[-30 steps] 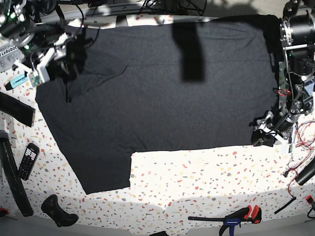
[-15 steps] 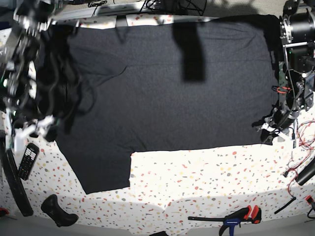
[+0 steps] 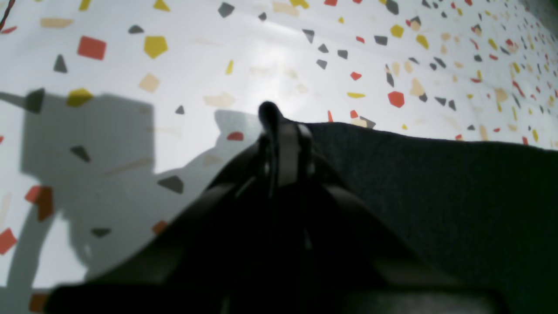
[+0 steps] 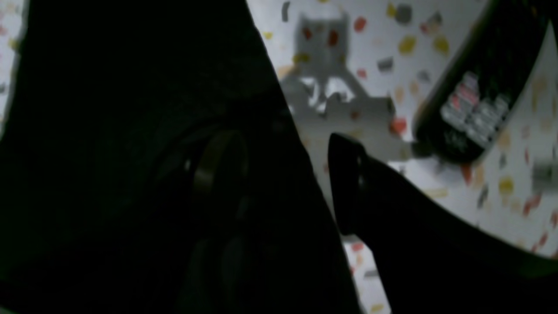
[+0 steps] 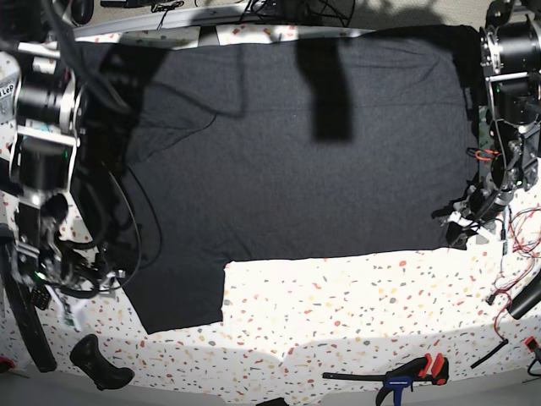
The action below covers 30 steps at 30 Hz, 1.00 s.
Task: Fold the T-shirt properly
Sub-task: 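Grasp the shirt's side edges with both grippers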
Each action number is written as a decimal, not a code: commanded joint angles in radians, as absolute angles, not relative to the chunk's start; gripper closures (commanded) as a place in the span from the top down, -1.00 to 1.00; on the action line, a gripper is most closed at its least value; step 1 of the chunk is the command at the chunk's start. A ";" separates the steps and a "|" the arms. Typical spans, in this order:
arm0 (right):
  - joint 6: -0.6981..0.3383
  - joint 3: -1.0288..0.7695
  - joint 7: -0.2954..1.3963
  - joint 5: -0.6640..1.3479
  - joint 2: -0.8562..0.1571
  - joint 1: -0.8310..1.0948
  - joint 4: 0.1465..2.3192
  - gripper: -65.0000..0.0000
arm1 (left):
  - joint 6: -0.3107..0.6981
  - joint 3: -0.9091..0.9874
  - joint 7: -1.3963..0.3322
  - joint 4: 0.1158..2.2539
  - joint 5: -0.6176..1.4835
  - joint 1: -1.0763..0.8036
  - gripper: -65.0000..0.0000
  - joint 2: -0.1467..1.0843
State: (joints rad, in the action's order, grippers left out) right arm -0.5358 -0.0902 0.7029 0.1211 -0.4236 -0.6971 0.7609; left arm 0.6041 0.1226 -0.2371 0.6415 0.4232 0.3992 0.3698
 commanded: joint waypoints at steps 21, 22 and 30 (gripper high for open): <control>-0.552 -0.046 0.497 0.071 -0.427 -0.778 0.424 -0.83 | 0.605 0.123 -0.268 0.651 0.424 0.416 -1.00 0.383; -0.551 -0.046 0.492 0.071 -0.427 -0.778 0.426 -1.00 | 0.602 0.123 -0.268 0.651 0.424 0.416 -1.00 0.383; -0.495 -0.046 0.478 0.063 -0.429 -0.802 0.455 -1.00 | 0.456 0.123 -0.278 0.651 0.416 0.440 -1.00 0.382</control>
